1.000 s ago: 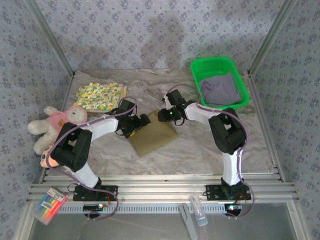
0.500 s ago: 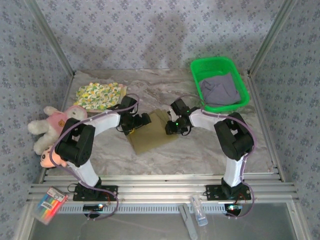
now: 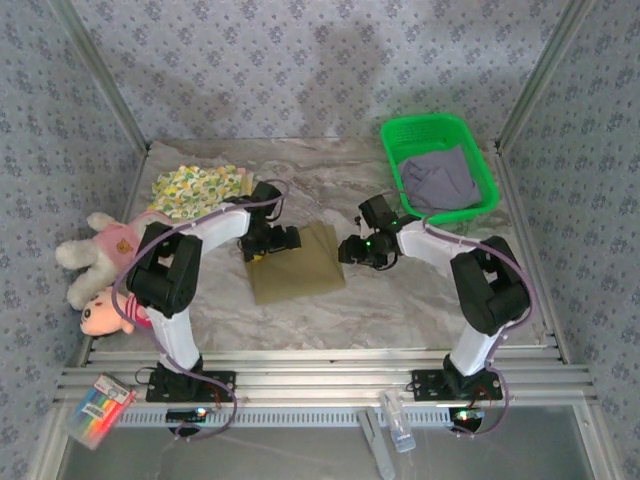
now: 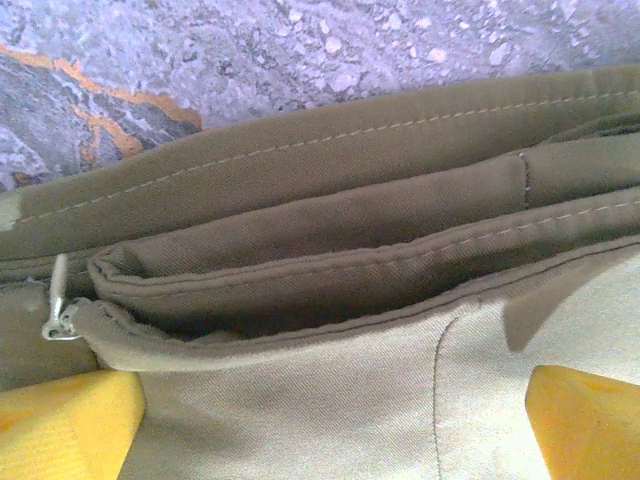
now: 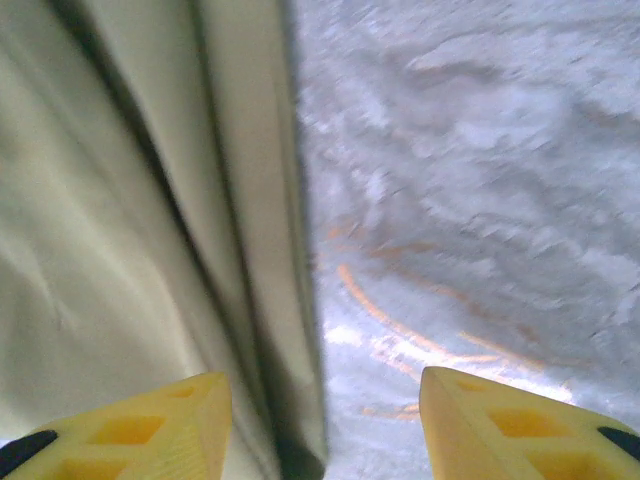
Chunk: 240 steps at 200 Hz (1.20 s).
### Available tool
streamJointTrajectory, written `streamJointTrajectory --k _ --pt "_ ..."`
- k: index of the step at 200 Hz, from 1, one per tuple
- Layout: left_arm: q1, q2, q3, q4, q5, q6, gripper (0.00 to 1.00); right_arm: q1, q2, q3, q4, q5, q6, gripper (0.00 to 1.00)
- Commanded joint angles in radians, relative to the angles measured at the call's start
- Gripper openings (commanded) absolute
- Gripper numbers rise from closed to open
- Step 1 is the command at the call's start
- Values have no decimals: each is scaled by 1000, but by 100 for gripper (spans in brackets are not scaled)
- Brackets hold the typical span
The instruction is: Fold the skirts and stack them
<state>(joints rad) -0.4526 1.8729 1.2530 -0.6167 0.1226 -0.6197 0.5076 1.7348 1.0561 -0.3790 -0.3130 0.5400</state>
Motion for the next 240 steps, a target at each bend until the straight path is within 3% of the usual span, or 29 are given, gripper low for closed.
streamJointTrajectory --k 1,91,124,149,159,176,192,216,240 --pt "-7 63 18 -138 -52 47 100 2 72 58 -16 -61 21 56" --pt "-34 126 95 -198 -69 66 100 44 199 111 113 -237 117 61" --pt "-34 129 104 -196 -64 71 100 71 224 160 92 -223 113 61" --pt "-34 134 116 -200 -58 77 100 93 238 181 48 -114 121 58" --pt "-34 133 120 -204 -57 81 100 98 240 186 25 -57 125 54" --pt "-34 124 138 -216 -35 95 100 104 226 170 13 30 137 29" --pt "-33 85 149 -225 -6 104 100 105 197 116 35 86 165 16" --pt "-28 -37 135 -213 16 96 100 107 133 -4 125 133 247 5" --pt "-2 -171 52 -171 13 66 100 116 68 -114 210 183 319 4"
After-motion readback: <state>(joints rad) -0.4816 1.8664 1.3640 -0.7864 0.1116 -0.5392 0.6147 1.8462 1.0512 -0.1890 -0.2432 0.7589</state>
